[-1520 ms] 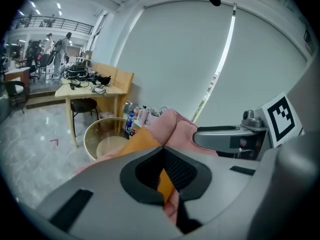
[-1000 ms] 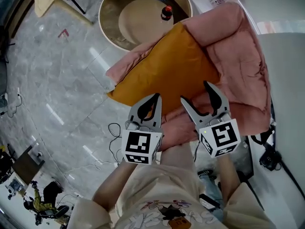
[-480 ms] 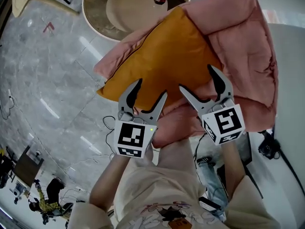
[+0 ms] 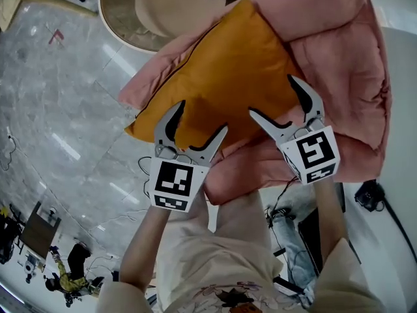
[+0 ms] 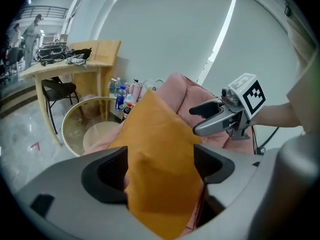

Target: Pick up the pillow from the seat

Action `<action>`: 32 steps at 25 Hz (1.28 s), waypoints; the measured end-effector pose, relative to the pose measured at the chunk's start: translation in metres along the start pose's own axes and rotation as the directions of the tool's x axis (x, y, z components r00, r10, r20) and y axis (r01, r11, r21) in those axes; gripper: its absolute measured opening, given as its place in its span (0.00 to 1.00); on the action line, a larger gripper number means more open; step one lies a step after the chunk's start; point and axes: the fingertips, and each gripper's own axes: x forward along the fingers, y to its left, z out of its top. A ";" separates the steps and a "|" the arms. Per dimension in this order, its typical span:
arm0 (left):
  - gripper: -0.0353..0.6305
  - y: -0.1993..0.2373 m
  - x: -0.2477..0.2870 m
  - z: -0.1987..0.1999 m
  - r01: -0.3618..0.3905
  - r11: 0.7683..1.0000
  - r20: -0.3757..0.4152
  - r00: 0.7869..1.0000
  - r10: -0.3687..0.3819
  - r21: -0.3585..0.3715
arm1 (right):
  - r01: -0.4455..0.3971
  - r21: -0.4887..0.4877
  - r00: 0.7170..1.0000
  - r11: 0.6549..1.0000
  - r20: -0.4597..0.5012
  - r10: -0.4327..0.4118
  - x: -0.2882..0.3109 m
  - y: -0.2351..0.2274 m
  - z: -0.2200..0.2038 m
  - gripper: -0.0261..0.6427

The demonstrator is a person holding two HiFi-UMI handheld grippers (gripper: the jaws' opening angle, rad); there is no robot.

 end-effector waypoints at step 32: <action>0.95 0.028 0.060 -0.025 0.032 0.999 -0.063 0.997 -0.031 0.008 | -0.085 -0.138 0.982 0.987 -0.181 0.060 0.080 -0.059 -0.038 0.91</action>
